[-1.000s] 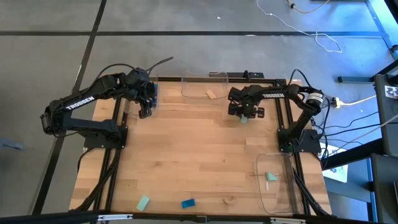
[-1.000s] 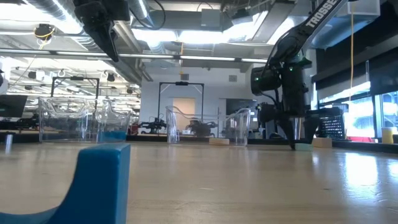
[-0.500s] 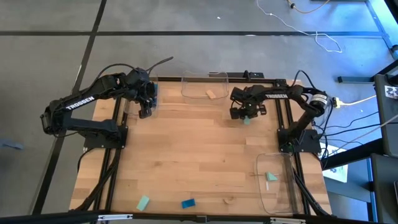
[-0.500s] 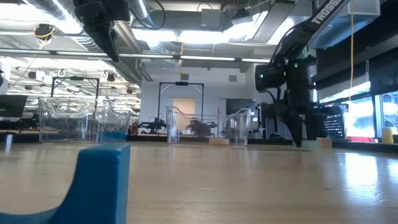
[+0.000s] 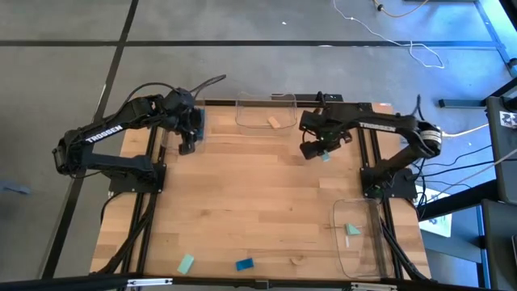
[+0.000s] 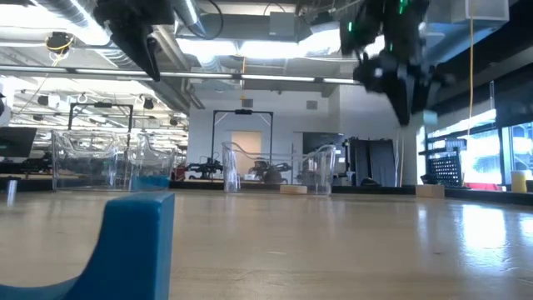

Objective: Sort & place blocks by color
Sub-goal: Put the top light blue block into the bottom transparent bin

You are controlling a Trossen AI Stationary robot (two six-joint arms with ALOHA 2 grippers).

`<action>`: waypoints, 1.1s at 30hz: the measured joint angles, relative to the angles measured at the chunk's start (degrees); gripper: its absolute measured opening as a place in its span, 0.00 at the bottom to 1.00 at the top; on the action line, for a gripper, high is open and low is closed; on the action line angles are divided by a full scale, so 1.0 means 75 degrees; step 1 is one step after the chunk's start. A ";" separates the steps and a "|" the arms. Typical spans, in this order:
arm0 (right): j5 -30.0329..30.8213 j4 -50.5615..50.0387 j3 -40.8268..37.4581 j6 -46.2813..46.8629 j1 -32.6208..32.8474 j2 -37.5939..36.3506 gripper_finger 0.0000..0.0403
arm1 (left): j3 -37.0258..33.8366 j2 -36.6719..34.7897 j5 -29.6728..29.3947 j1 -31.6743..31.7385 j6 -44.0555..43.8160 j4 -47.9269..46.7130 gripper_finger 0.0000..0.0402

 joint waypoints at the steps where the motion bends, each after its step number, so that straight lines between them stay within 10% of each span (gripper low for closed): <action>1: -0.0002 -0.0195 0.0195 0.0248 0.0198 -0.0061 0.32 | 0.0000 0.0000 0.0162 0.0000 0.0156 0.0027 0.45; 22: -0.2093 -0.1854 0.0994 0.7767 0.5480 -0.0305 0.32 | 0.0000 0.0001 0.0766 0.0003 0.1040 0.0331 0.45; 33: -0.3041 0.0494 -0.0374 1.1095 0.7274 -0.0305 0.32 | 0.0000 0.0002 0.0766 0.0003 0.1086 0.0462 0.45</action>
